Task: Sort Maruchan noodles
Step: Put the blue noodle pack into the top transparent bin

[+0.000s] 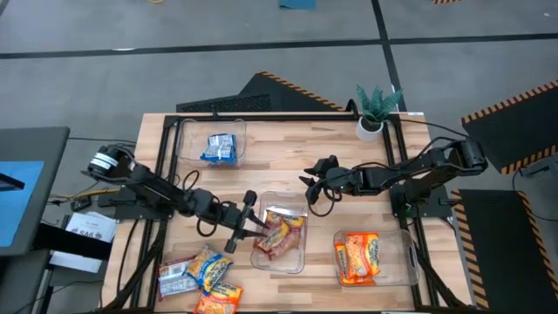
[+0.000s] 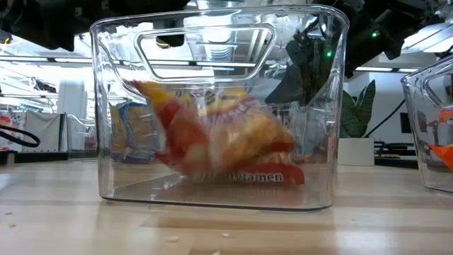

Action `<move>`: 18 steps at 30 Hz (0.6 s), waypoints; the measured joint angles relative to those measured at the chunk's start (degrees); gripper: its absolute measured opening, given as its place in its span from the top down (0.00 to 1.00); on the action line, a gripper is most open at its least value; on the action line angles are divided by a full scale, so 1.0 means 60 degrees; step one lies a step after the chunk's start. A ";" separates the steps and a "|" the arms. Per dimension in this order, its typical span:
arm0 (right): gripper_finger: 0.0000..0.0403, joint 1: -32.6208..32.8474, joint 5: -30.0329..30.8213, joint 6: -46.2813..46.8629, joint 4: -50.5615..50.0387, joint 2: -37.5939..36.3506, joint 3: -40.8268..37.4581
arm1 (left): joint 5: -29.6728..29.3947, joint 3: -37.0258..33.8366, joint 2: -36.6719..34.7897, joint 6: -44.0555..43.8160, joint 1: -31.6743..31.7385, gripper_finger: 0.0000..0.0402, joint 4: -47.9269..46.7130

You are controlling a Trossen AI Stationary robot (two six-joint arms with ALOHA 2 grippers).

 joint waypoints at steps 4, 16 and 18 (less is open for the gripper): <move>0.55 0.0004 0.0000 0.0000 -0.0020 0.0000 0.0000 | -0.0165 -0.0085 -0.0794 -0.0059 0.0008 0.63 -0.0819; 0.55 0.0183 0.0000 -0.0004 -0.0014 0.0000 0.0000 | -0.0338 -0.0120 -0.7551 -0.0960 -0.0016 0.49 -0.9013; 0.55 0.0173 0.0004 -0.0004 -0.0009 0.0000 0.0000 | -0.0598 -0.0264 -0.8247 -0.1080 -0.0110 0.49 -0.9614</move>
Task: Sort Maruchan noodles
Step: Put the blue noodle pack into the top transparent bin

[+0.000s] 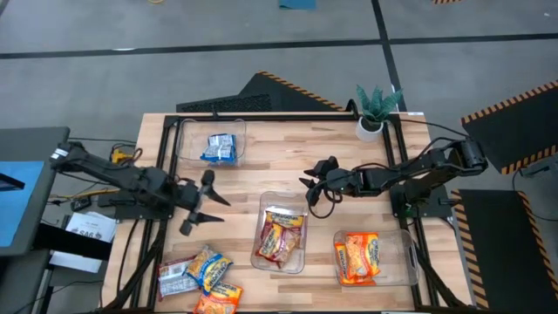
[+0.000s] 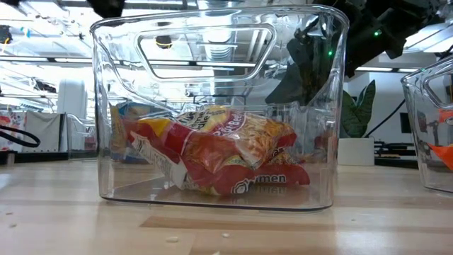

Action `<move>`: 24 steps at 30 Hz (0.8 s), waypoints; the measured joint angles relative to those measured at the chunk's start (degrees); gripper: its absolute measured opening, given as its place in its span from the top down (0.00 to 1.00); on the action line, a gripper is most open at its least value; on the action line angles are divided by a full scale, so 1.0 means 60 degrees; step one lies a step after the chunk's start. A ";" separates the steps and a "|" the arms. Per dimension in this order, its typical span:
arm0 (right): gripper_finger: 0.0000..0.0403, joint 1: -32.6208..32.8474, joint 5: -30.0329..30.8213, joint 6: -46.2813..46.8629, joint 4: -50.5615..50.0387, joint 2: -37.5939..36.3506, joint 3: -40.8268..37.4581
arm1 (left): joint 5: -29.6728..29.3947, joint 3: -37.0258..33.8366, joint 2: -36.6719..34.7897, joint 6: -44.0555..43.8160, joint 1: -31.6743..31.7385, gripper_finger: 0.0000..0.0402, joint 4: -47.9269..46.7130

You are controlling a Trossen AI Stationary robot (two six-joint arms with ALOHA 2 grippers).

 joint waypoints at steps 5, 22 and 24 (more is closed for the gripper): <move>0.55 -0.0002 0.0000 0.0000 0.0088 0.0000 0.0000 | -0.0988 -0.0781 -0.0858 -0.0072 -0.0214 0.49 0.0021; 0.55 -0.0068 0.0022 -0.0004 0.0063 0.0000 0.0000 | 0.0329 -0.0052 0.1741 -0.4635 -0.4343 0.49 -0.2536; 0.55 -0.0071 0.0022 -0.0004 0.0062 0.0000 0.0000 | -0.0684 0.0388 0.2207 -0.5386 -0.5043 0.49 -0.3362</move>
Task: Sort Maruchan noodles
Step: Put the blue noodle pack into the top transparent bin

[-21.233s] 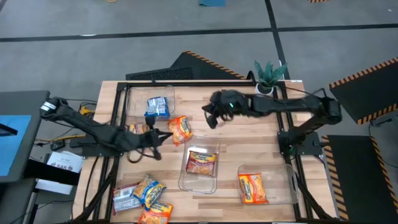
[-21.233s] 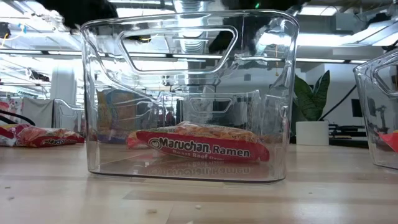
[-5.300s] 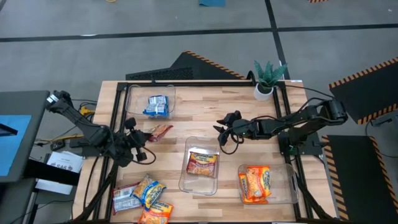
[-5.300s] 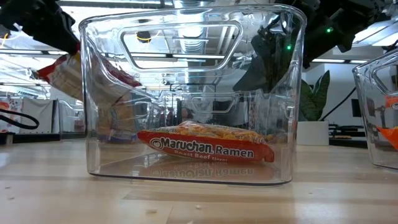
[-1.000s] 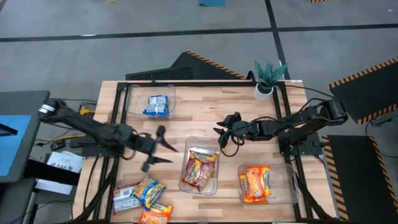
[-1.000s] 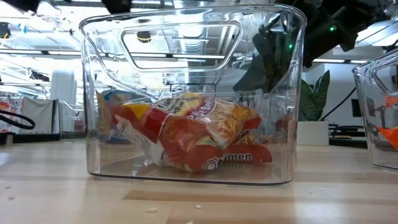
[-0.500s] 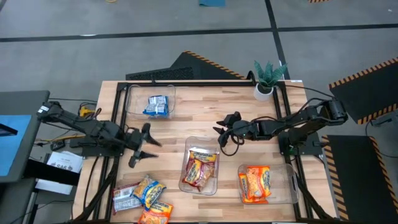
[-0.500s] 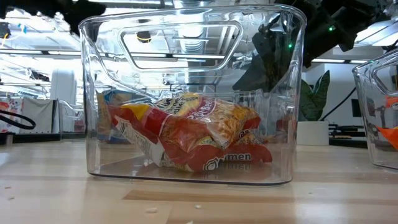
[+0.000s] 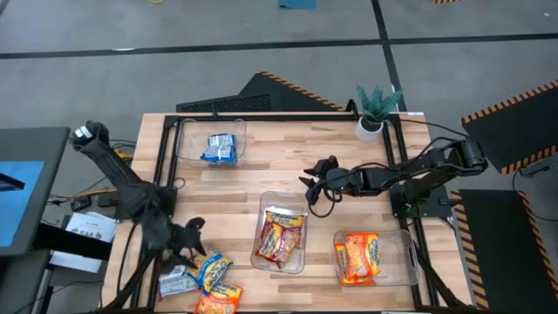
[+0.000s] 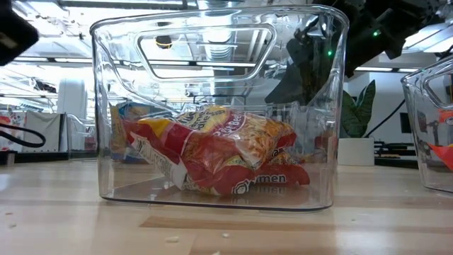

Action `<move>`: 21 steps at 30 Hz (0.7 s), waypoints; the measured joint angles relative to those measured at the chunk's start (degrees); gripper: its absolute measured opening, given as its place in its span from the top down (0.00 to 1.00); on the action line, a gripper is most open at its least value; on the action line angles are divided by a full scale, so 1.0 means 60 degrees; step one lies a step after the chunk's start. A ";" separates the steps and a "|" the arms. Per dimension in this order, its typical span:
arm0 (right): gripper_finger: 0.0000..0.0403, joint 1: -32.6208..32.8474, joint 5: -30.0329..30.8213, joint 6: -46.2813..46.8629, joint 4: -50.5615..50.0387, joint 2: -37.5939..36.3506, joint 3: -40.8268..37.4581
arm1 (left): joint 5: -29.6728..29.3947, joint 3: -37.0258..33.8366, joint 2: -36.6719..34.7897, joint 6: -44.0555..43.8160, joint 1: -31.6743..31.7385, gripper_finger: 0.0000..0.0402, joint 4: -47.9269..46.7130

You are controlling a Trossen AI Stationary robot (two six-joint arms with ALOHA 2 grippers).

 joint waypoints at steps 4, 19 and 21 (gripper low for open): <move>0.55 0.0000 0.0000 0.0000 0.0004 0.0000 0.0000 | -0.1731 0.1280 0.1085 -0.0799 -0.1220 0.51 -0.1855; 0.55 0.0000 0.0000 -0.0004 0.0000 0.0000 0.0000 | -0.2418 0.3133 0.4703 -0.2413 -0.2601 0.53 -0.4196; 0.55 0.0000 0.0000 -0.0007 0.0000 0.0000 0.0000 | -0.2244 0.3133 0.4940 -0.2537 -0.2601 0.53 -0.4175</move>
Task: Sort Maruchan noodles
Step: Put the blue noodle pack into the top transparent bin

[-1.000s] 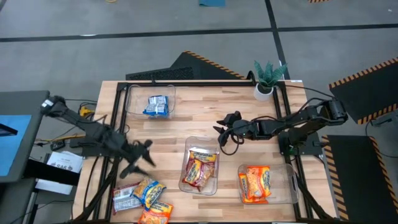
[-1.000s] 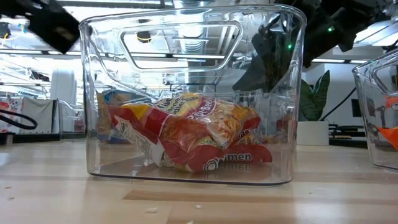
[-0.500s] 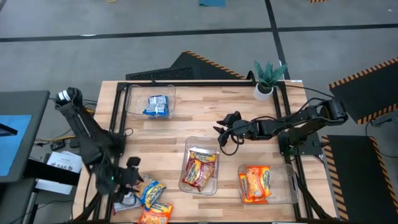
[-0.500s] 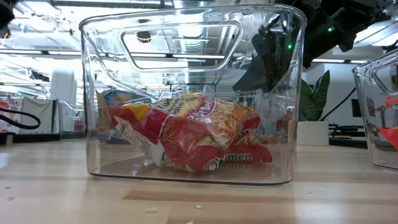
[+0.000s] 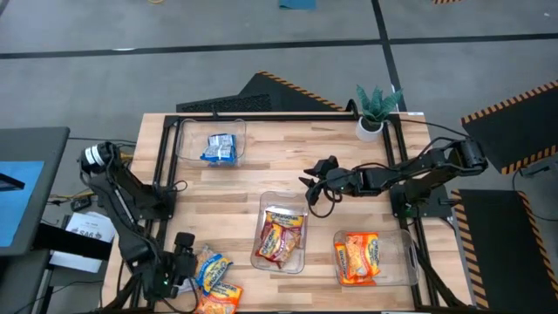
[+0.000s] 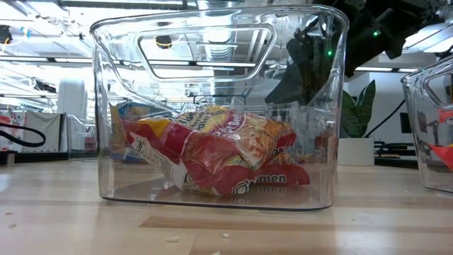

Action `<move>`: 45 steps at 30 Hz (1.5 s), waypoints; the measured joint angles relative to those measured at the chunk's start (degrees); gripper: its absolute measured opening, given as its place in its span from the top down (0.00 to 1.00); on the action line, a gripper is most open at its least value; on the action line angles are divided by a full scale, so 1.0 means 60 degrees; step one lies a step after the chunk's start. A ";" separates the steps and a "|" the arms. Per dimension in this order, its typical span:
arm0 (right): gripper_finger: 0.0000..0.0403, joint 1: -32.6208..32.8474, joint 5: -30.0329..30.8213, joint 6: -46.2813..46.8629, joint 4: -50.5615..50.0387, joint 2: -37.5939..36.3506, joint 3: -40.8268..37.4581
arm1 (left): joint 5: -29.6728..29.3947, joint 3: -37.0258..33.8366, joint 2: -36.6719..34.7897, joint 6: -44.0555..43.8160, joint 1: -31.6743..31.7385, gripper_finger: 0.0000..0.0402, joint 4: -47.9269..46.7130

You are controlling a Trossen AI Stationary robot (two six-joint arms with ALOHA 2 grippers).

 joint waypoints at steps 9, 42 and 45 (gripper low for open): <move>0.55 0.0000 0.0002 0.0000 0.0000 0.0000 0.0000 | 0.0505 -0.0042 0.0259 -0.0218 -0.0018 0.53 0.0324; 0.55 0.0000 0.0001 -0.0004 -0.0007 0.0000 0.0000 | -0.2285 -0.0663 -0.1197 0.2546 0.1303 1.00 -0.1619; 0.55 -0.0011 0.0000 -0.0058 -0.0007 0.0000 0.0000 | -0.3407 -0.0637 -0.1972 0.3184 0.1460 1.00 -0.1579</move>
